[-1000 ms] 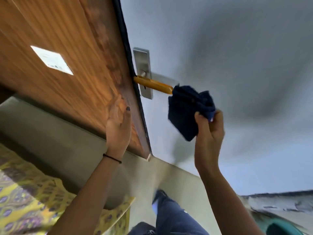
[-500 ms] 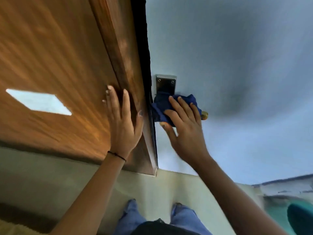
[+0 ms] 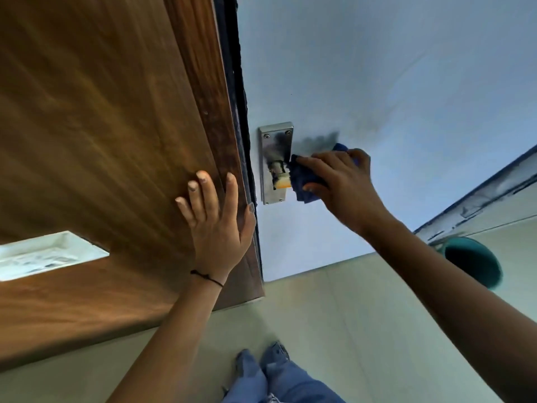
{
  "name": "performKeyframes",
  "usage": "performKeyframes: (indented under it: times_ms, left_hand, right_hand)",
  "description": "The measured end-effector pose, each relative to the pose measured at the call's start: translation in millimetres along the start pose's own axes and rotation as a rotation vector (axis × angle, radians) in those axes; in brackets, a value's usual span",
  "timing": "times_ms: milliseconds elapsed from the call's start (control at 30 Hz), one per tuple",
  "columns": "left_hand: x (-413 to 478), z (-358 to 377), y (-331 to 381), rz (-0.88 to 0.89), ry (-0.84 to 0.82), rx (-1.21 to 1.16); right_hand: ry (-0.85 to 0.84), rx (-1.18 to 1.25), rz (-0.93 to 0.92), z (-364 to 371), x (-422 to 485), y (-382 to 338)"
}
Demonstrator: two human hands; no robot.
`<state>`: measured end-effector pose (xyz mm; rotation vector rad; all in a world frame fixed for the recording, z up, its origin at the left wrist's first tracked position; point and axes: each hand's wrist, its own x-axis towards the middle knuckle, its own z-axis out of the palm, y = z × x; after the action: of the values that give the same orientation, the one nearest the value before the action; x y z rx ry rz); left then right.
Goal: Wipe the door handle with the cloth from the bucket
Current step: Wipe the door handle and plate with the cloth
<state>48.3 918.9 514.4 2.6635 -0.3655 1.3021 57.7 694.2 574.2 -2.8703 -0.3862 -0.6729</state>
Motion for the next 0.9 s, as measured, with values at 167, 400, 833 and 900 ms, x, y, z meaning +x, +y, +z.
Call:
performKeyframes:
  times_ms: [167,400,833,900]
  left_hand:
    - [0,4,-1,0.003,0.016,0.041]
    - [-1,2,0,0.002,0.006,0.042]
    - [8,-5,-1,0.052,0.003,0.039]
    - [17,-7,2,0.058,0.019,0.047]
  right_hand:
    - [0.031,-0.026,-0.103,15,1,-28]
    - [0.031,0.015,-0.068,9,-3,-4]
    - [0.011,0.107,0.056,1,-10,0]
    - [0.001,0.136,-0.002,5,-5,-27]
